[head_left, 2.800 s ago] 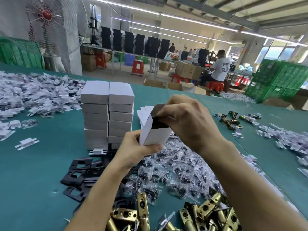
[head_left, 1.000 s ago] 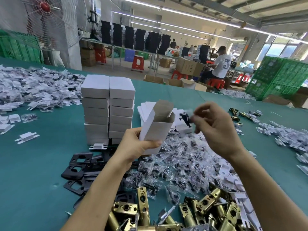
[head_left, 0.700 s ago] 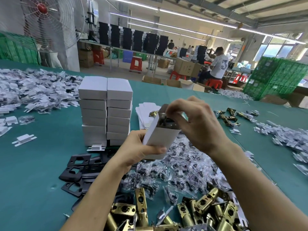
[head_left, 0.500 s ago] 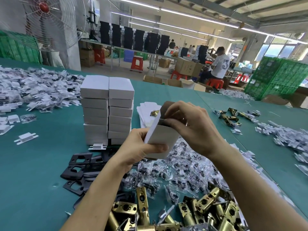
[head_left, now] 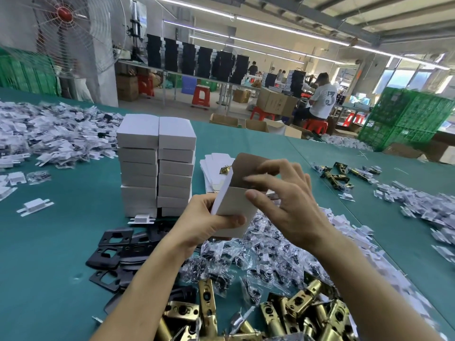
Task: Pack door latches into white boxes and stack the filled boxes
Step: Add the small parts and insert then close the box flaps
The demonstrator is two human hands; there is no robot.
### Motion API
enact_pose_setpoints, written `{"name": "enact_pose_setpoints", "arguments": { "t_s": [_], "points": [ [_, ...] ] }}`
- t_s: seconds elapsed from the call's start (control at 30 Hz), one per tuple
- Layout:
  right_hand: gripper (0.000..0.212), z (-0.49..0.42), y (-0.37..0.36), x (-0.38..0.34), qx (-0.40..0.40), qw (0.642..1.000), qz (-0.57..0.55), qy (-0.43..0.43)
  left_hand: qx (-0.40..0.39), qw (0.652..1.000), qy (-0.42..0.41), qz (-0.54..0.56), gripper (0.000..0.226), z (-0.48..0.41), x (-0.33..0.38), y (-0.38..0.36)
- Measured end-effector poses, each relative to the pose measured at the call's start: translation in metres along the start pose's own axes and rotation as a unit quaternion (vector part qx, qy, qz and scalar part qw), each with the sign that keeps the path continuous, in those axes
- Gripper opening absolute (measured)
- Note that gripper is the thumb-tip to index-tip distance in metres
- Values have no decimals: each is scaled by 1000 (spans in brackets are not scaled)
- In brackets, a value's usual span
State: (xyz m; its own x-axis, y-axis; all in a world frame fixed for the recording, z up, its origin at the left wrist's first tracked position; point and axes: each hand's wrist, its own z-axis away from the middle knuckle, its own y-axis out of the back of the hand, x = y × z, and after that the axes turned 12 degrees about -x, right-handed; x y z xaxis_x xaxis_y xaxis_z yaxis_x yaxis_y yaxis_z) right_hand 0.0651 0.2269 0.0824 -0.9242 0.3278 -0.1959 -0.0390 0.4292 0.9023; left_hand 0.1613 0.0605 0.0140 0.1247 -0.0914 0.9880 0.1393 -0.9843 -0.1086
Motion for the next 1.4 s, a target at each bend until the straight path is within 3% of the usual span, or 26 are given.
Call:
{"name": "enact_pose_setpoints", "arguments": {
  "t_s": [0.07,0.13,0.23,0.33,0.4,0.5,0.63,0.77,0.93,1.13,1.3,1.4],
  "points": [
    [34,6,-6,4,63,994,-85,-13,-4,1000,2,9,45,0,0,1],
    [36,11,-12,9,65,976,-207,-24,-18,1000,2,12,45,-1,-2,2],
    [41,15,-22,9,44,904,-424,-26,-43,999,-2,10,37,-2,-6,-1],
    [40,18,-33,12,44,858,-510,-38,-58,998,5,3,34,-4,-11,-2],
    [33,22,-40,16,35,865,-499,-45,-68,997,18,-22,33,-3,-14,-2],
    [25,28,-47,23,14,905,-422,-56,-66,993,2,-93,36,-4,-15,-2],
    [30,36,-53,30,-9,931,-359,-72,62,982,-108,-145,56,-6,-14,-3],
    [27,41,-60,30,-35,939,-333,-83,66,965,-176,-185,37,-8,-18,-3],
    [25,45,-61,30,-45,939,-330,-86,29,961,-155,-225,16,-7,-22,-3],
    [22,47,-58,33,-71,936,-328,-101,-20,958,-113,-261,43,-8,-23,-2],
    [20,46,-61,36,-66,942,-319,-86,-53,940,-78,-329,27,-11,-27,-5],
    [43,44,-61,36,-26,921,-384,-68,-48,942,-78,-324,25,-11,-27,-6]
  ]
}}
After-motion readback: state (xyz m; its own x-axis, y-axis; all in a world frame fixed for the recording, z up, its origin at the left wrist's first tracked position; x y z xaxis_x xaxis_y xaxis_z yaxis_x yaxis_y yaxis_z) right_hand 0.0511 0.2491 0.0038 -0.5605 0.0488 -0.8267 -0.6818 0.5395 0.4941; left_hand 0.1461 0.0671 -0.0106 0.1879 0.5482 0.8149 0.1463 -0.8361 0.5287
